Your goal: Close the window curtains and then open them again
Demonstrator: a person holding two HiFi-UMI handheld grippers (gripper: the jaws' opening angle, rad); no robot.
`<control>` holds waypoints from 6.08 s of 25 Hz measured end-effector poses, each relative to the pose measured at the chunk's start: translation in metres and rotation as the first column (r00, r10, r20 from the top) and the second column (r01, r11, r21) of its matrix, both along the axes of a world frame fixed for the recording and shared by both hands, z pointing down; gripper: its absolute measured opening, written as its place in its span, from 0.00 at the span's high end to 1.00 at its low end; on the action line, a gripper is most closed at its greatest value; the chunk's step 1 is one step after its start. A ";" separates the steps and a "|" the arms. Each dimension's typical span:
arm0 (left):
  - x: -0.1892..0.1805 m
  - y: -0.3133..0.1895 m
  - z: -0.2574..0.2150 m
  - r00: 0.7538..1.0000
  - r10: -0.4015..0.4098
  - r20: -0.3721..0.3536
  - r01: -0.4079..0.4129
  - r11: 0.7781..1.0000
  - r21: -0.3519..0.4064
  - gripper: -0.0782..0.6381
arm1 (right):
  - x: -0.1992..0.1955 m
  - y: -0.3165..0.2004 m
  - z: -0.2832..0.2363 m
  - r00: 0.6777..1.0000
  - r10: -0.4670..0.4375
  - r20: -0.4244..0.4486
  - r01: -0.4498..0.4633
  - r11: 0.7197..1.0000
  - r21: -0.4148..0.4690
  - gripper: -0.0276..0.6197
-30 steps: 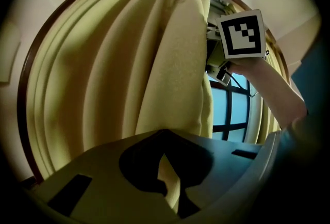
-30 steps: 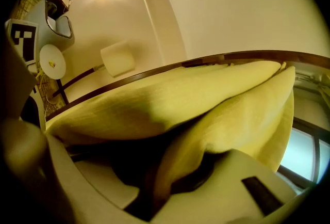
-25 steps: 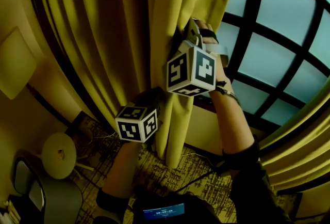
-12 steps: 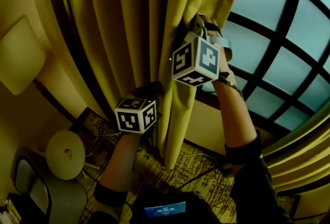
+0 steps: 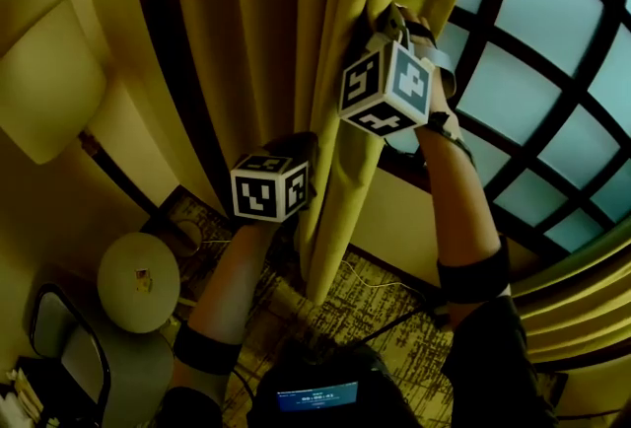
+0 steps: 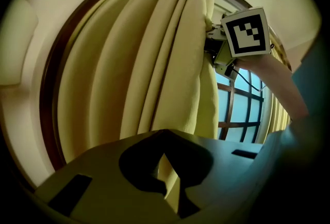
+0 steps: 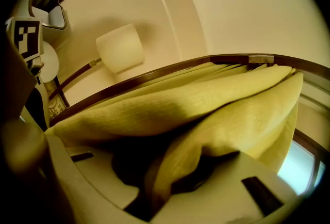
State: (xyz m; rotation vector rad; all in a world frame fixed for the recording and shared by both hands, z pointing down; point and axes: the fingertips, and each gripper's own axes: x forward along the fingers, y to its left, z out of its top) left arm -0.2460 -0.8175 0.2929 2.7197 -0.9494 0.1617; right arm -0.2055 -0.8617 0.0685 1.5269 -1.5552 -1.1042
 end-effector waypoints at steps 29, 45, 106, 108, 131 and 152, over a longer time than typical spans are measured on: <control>-0.037 -0.065 0.021 0.986 -0.166 -0.001 0.166 0.986 -0.032 0.88 | -0.046 -0.064 0.004 0.991 -0.130 -0.009 0.131 0.989 0.065 0.84; -0.112 -0.166 0.015 0.998 -0.070 -0.009 0.070 0.997 -0.019 0.88 | -0.120 -0.168 0.012 0.999 -0.051 -0.015 0.052 0.998 0.044 0.84; -0.099 -0.046 0.122 0.985 0.154 0.073 -0.146 0.983 -0.108 0.88 | 0.023 0.053 0.176 0.785 0.139 0.604 -0.072 0.988 -0.134 0.53; -0.080 -0.005 0.127 0.979 0.183 0.093 -0.173 0.979 -0.104 0.88 | 0.052 0.114 0.214 0.729 0.202 0.654 -0.101 0.977 -0.188 0.54; 0.136 0.361 0.181 0.773 0.589 0.236 -0.579 0.807 -0.117 0.88 | 0.216 0.666 0.472 -0.122 0.636 0.762 -0.491 0.629 -0.604 0.94; 0.145 0.408 0.203 0.644 0.744 0.178 -0.722 0.668 -0.182 0.88 | 0.176 0.722 0.479 -0.267 0.582 0.768 -0.581 0.538 -0.611 0.93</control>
